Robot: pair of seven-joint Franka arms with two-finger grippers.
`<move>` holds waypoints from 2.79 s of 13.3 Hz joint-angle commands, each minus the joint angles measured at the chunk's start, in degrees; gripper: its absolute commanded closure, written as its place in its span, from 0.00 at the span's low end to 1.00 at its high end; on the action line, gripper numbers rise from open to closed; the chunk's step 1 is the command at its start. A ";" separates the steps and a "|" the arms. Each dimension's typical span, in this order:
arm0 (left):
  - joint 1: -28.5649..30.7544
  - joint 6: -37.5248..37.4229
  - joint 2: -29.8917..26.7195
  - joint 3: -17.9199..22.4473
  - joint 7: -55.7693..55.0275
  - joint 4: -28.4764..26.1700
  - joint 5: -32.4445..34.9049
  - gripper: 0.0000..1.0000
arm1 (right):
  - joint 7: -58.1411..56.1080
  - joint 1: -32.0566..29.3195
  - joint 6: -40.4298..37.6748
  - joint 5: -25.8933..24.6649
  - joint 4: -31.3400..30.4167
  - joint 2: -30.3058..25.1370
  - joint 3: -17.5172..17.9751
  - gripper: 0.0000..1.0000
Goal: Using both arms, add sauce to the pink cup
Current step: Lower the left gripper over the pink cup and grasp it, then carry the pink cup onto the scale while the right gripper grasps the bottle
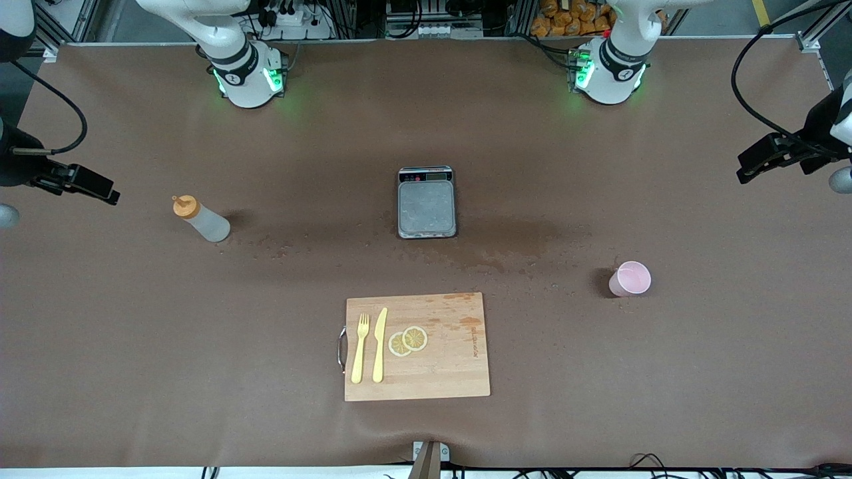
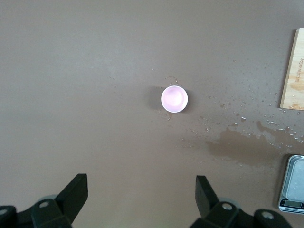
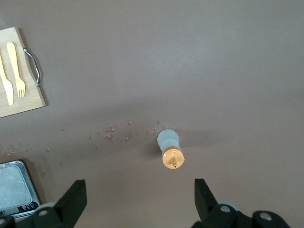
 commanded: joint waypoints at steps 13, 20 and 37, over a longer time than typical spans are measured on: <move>2.59 19.66 8.84 0.53 1.09 -14.64 -1.85 0.00 | -4.71 -3.82 0.40 -0.16 0.77 1.28 0.35 0.00; 2.59 43.59 14.27 0.53 0.56 -28.47 -1.41 0.00 | -3.76 -9.88 -1.69 2.47 0.16 5.14 0.35 0.00; 2.76 48.87 22.90 0.27 0.03 -28.91 -2.03 0.47 | 7.13 -30.09 -7.68 30.66 0.25 17.09 0.35 0.00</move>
